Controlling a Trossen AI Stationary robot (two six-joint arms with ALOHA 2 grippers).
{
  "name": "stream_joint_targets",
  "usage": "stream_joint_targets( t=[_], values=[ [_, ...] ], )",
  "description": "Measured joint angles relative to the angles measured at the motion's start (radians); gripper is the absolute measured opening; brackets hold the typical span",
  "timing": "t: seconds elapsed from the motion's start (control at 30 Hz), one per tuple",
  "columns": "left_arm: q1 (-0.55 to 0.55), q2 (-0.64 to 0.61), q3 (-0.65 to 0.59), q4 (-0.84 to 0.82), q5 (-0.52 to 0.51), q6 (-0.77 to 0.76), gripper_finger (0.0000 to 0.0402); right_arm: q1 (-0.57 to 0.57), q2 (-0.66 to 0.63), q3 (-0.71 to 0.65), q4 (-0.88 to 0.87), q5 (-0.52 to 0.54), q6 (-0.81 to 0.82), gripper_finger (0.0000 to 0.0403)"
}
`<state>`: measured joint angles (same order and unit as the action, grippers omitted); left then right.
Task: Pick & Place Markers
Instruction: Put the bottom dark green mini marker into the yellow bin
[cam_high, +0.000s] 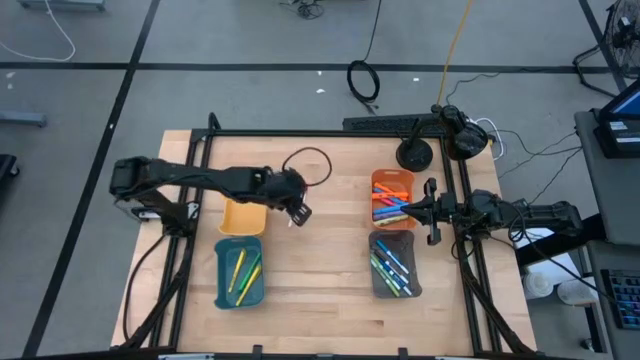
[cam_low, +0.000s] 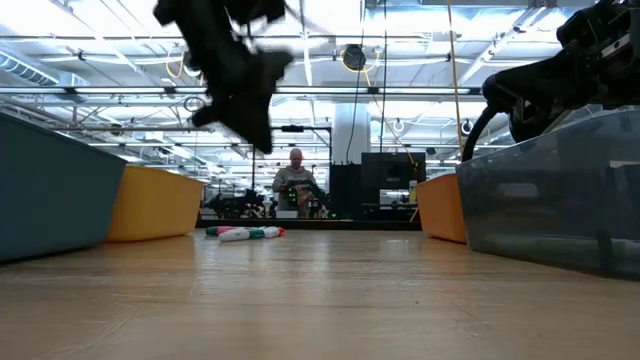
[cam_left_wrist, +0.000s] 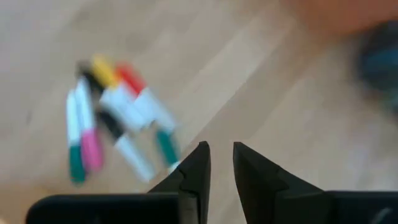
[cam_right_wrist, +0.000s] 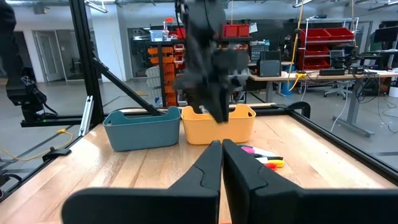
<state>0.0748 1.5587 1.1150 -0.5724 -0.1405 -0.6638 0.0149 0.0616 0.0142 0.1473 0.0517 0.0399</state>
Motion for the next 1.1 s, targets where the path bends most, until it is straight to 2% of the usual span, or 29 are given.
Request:
stream_joint_targets(
  t=[0.1, 0.23, 0.33, 0.4, 0.5, 0.67, 0.77, 0.97, 1.1],
  values=[
    [-0.020, -0.067, 0.038, 0.061, -0.027, 0.068, 0.0061, 0.000, 0.000, 0.000, -0.001, 0.000, 0.000, 0.0004],
    [-0.072, -0.064, 0.179, 0.010, -0.106, 0.214, 0.0039, 0.000, 0.000, 0.000, -0.001, 0.000, 0.000, 0.0004],
    [-0.111, 0.007, 0.315, -0.065, -0.131, 0.300, 0.0018, 0.000, 0.000, 0.000, 0.000, 0.000, 0.000, 0.0004],
    [-0.132, 0.071, 0.397, -0.177, -0.163, 0.325, 0.0006, 0.000, 0.001, 0.000, 0.001, 0.000, 0.000, 0.0004],
    [-0.147, 0.176, 0.495, -0.309, -0.203, 0.315, 0.0008, 0.000, 0.004, 0.000, 0.003, 0.000, 0.000, 0.0004],
    [-0.143, 0.346, 0.575, -0.438, -0.201, 0.269, 0.0042, 0.000, 0.006, 0.000, 0.000, 0.000, 0.000, 0.0004],
    [-0.127, 0.400, 0.581, -0.498, -0.189, 0.263, 0.0077, 0.000, 0.007, 0.000, 0.001, 0.000, 0.000, 0.0004],
    [-0.051, 0.494, 0.581, -0.583, 0.034, 0.089, 0.0169, 0.000, 0.007, 0.000, -0.001, 0.000, 0.000, 0.0004],
    [-0.025, 0.548, 0.581, -0.589, 0.051, 0.072, 0.0213, 0.000, 0.007, 0.000, -0.001, 0.000, 0.000, 0.0004]
  ],
)
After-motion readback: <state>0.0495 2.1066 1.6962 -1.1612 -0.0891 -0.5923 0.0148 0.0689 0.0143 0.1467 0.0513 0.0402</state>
